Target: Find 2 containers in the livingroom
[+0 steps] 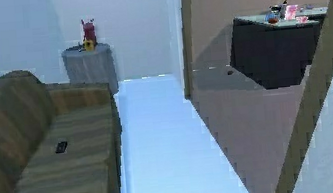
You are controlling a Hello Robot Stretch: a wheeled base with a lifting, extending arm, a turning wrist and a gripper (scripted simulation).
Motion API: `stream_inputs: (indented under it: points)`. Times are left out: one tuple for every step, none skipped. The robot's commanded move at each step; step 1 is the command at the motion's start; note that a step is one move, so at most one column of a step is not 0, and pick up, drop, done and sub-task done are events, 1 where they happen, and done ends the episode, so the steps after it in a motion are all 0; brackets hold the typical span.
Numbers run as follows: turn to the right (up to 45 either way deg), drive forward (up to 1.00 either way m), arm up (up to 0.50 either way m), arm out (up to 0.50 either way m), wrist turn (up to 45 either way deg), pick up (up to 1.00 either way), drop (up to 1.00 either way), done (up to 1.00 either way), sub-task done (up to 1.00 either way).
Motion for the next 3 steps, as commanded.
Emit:
stream_inputs:
  points:
    - [0.0, 1.0, 0.0, 0.0, 0.0, 0.0, 0.0, 0.0, 0.0]
    - [0.0, 1.0, 0.0, 0.0, 0.0, 0.0, 0.0, 0.0, 0.0]
    - [-6.0, 0.0, 0.0, 0.0, 0.0, 0.0, 0.0, 0.0, 0.0]
